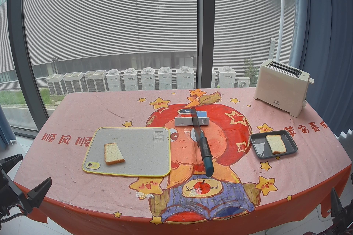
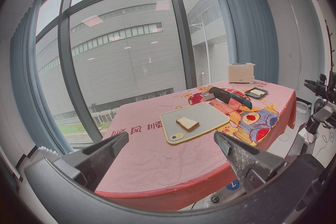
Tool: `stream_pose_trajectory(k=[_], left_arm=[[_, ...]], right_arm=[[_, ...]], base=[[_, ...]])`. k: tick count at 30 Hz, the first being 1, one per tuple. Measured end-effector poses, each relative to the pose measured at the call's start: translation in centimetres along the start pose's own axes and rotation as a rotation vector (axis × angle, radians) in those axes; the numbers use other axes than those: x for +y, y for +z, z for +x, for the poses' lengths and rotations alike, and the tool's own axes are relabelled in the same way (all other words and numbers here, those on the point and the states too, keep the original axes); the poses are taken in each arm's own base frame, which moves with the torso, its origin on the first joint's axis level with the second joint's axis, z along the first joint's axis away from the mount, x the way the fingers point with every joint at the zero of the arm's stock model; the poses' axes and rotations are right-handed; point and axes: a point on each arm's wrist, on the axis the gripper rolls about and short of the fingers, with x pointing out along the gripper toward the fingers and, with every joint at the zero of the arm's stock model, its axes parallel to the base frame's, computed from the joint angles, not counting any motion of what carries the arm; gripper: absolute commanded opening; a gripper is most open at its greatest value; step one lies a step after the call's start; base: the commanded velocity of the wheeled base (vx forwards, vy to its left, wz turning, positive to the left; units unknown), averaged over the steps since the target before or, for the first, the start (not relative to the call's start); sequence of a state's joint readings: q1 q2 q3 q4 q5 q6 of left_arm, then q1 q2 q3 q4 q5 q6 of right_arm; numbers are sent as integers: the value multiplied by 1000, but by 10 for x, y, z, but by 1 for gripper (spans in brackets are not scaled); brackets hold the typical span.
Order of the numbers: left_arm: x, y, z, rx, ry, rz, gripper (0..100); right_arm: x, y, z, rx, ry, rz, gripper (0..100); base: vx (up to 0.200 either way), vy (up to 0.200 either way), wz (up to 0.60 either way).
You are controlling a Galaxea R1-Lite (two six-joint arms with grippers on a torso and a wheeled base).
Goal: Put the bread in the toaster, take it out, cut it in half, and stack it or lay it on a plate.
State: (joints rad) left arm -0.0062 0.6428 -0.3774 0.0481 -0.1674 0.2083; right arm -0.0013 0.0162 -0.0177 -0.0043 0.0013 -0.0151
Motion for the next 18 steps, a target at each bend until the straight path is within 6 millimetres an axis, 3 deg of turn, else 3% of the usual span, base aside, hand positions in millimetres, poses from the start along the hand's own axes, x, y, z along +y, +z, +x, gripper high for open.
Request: stream_pose_trajectory(k=[18], left_arm=[[1,0,5,27,-5,-6,100]], right_arm=[[0,0,0,2,-2,1,100]], base=[[0,0,0]])
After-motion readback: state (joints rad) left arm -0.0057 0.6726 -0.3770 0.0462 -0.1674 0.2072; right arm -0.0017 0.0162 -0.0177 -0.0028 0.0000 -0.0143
